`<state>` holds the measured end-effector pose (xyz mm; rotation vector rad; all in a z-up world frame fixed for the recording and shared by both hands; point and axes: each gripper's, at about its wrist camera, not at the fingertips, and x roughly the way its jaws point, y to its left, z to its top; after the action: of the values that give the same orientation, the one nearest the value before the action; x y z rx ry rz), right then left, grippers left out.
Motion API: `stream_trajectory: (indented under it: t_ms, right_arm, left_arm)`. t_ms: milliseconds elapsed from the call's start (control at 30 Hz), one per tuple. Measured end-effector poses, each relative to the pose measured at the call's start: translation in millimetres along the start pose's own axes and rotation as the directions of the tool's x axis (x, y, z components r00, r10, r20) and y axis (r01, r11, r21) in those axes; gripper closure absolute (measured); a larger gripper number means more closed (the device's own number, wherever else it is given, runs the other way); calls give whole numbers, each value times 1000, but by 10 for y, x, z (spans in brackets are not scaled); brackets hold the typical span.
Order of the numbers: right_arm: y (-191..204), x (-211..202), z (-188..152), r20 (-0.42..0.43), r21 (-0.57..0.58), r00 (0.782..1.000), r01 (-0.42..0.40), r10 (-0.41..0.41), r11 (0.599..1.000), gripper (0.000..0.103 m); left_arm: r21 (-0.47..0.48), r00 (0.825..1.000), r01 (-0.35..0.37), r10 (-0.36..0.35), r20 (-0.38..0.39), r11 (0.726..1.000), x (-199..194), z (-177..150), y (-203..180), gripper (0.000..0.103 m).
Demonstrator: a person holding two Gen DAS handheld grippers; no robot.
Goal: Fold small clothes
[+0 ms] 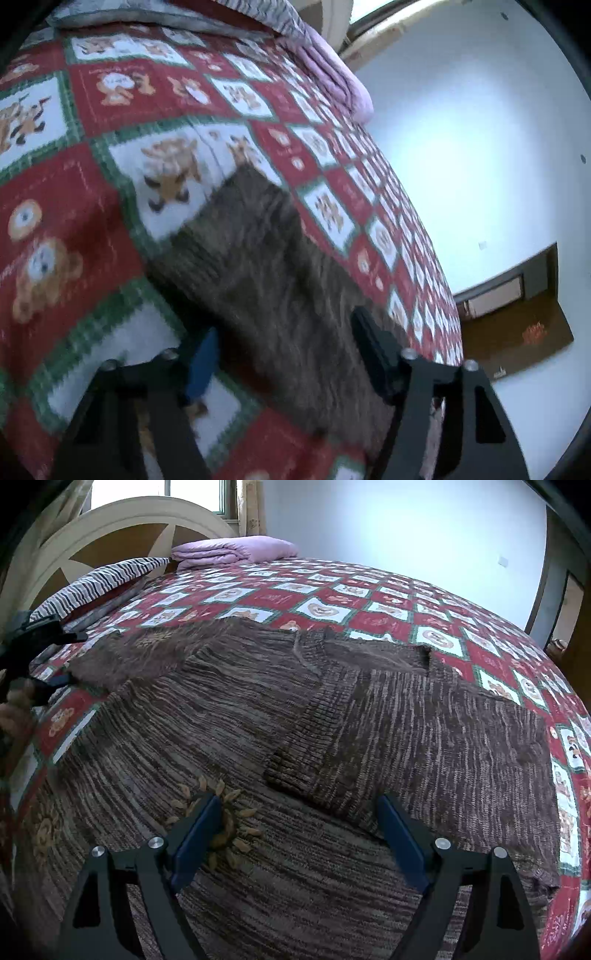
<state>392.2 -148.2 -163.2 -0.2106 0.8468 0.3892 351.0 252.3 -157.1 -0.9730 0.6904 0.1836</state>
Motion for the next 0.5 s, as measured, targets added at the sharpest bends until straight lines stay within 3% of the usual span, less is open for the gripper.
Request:
stream_trajectory:
  t_ms: [67, 133, 200, 367, 500]
  right_arm:
    - [-2, 0, 0, 1, 0, 1000, 2, -2, 1000, 16]
    - [-3, 0, -2, 1, 1, 1000, 2, -2, 1000, 16]
    - [-5, 1, -1, 1, 2, 1000, 1, -1, 1000, 16]
    - [-37, -38, 14, -4, 17, 1000, -20, 20, 1000, 16]
    - [-173, -380, 6, 64, 57, 997, -42, 38, 998, 16]
  left_arm:
    - [6, 1000, -19, 19, 22, 1000, 30, 43, 34, 57]
    - [8, 999, -40, 40, 13, 999, 73, 66, 98, 96]
    - [-30, 1000, -1, 1, 6, 1000, 61, 86, 207, 96]
    - [-24, 999, 11, -10, 42, 1000, -126, 157, 171, 96]
    - [-8, 998, 22, -22, 51, 1000, -177, 210, 70, 96]
